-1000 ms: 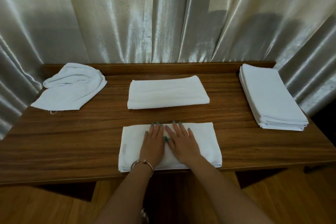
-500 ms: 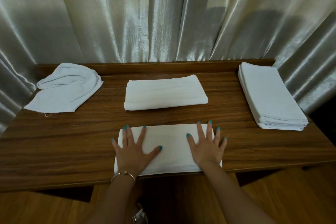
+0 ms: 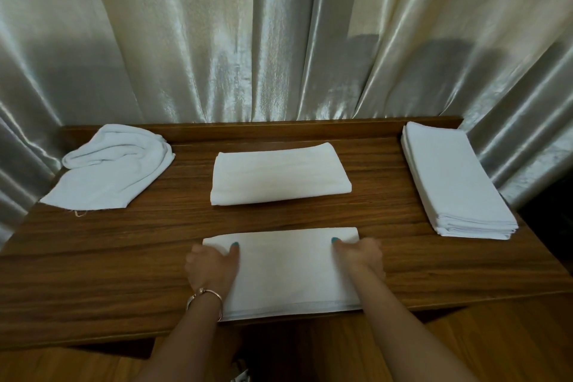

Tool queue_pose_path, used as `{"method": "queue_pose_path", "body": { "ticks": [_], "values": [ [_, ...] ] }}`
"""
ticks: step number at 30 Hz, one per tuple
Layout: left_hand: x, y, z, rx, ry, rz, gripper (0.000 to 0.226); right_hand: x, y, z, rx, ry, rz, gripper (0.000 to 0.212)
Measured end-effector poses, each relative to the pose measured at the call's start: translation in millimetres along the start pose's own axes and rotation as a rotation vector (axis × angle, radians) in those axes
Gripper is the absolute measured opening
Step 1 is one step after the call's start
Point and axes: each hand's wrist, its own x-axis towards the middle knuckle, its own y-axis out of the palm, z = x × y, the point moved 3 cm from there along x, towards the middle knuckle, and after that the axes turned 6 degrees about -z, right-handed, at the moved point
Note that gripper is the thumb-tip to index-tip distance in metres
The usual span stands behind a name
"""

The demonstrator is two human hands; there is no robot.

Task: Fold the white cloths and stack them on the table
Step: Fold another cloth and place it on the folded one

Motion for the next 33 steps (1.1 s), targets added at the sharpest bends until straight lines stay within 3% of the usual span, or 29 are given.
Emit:
{"method": "queue_pose_path", "body": {
  "ticks": [6,8,13,18,22,27,30,33],
  "values": [
    [8,-17,10,-0.309,-0.165,0.329,0.062,-9,-14,1,0.072,0.034,0.238,0.045],
    [4,-24,9,-0.328,-0.123,0.375,0.051,-18,-11,-8,0.069,-0.02,0.175,0.048],
    [8,-40,6,-0.487,-0.028,0.527,0.033,-24,-26,-5,-0.105,-0.32,0.001,0.028],
    [43,-65,-34,-0.564,0.237,0.261,0.017,1,-34,57,-0.059,-0.546,-0.027,0.014],
    [80,-87,-83,-0.602,0.357,0.134,0.035,28,-46,127,0.006,-0.665,-0.027,0.009],
    [134,-82,-123,-0.597,0.4,0.092,0.047,62,-41,201,-0.066,-0.721,0.005,0.009],
    [163,-60,-134,-0.567,0.375,0.127,0.053,82,-28,219,-0.172,-0.69,0.0,0.017],
    [179,-35,-137,-0.53,0.37,0.157,0.056,98,-6,219,-0.241,-0.642,0.045,0.044]
  ]
}}
